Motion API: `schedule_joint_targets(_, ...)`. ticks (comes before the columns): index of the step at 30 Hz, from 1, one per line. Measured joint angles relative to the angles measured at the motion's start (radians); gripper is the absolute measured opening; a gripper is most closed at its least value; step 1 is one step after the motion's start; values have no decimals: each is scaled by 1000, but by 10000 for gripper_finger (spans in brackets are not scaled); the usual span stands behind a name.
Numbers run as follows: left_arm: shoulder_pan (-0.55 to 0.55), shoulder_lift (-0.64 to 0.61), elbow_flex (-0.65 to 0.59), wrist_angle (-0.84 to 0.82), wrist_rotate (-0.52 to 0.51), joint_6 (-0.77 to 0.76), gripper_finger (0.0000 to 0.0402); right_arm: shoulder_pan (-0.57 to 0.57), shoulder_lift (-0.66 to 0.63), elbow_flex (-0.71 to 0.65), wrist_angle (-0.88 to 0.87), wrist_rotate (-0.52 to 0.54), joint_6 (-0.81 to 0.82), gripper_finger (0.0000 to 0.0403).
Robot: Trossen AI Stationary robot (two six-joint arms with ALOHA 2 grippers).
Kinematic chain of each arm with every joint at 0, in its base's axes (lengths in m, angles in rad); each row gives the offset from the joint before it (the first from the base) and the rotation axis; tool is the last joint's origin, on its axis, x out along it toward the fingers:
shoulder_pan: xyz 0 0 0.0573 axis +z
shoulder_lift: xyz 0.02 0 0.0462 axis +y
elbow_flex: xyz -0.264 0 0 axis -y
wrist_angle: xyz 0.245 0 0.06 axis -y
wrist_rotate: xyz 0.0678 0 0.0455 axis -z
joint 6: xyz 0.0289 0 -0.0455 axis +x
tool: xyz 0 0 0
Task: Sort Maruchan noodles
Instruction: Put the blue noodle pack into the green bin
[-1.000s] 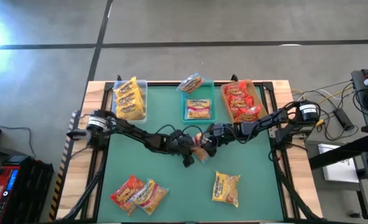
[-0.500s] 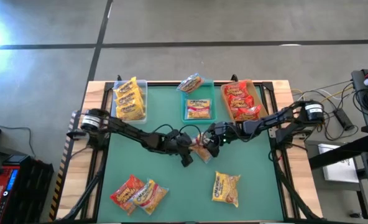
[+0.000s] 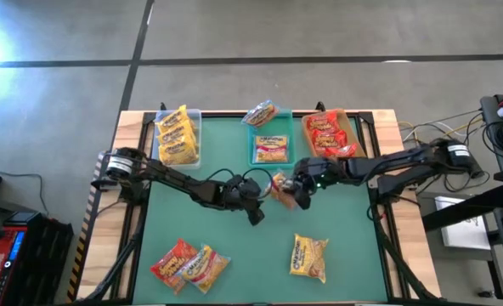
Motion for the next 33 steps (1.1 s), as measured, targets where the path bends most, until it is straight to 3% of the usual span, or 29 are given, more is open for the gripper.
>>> schedule_joint_targets(7, 0, 0, 0, 1, -38, -6, 116, -52, -64, 0, -11, 83, -159, 134)
schedule_joint_targets(14, 1, -2, 0, -2, -87, 1, 116, -140, -71, 0, 35, 249, -375, 118)
schedule_joint_targets(26, 22, -6, 0, -17, -91, 2, 116, -281, -43, 1, 292, 246, -776, 113)
schedule_joint_targets(33, 31, -6, 1, -17, -108, 2, 116, -355, 70, 1, 416, 187, -797, 109)
